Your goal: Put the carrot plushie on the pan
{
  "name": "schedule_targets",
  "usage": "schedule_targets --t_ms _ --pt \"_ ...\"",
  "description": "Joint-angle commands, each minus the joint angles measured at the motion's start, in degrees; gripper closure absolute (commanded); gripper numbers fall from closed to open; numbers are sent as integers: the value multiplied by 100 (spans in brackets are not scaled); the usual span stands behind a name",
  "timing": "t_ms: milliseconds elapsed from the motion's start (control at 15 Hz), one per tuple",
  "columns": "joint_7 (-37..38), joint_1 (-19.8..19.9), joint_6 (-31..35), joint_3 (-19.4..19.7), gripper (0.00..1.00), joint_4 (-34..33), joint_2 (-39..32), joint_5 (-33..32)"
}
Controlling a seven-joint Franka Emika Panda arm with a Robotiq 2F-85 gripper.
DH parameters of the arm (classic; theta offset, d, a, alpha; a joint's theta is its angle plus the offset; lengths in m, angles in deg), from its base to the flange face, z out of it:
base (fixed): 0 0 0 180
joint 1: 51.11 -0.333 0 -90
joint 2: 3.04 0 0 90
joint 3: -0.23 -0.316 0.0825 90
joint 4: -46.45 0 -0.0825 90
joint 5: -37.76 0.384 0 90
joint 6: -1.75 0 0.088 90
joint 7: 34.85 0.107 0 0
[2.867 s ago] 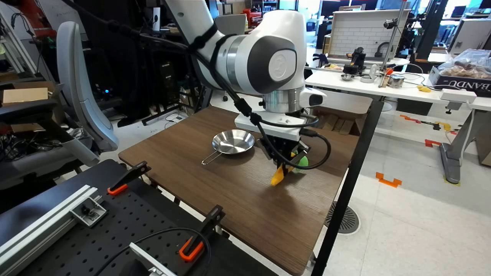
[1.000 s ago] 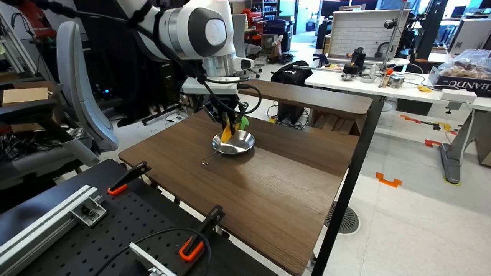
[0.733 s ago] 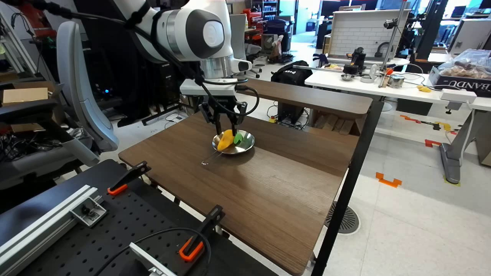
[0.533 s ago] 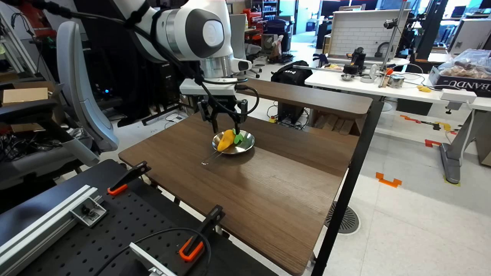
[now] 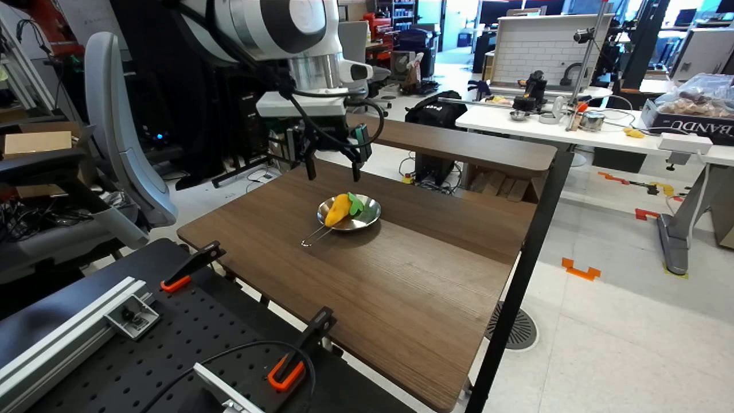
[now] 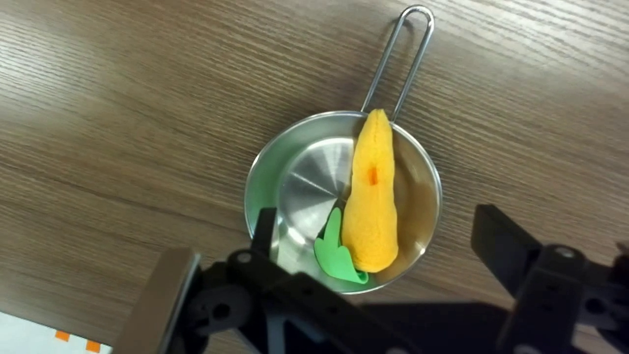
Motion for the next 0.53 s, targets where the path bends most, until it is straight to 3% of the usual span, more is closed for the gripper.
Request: schedule_targets --t_ms 0,200,400,467 --pt "-5 46 -362 -72 0 450 751 51" --pt "-12 36 -583 -88 0 619 1094 69" --pt "191 -2 -1313 -81 0 649 1285 61" --pt "84 37 -975 -69 0 460 1002 -1"
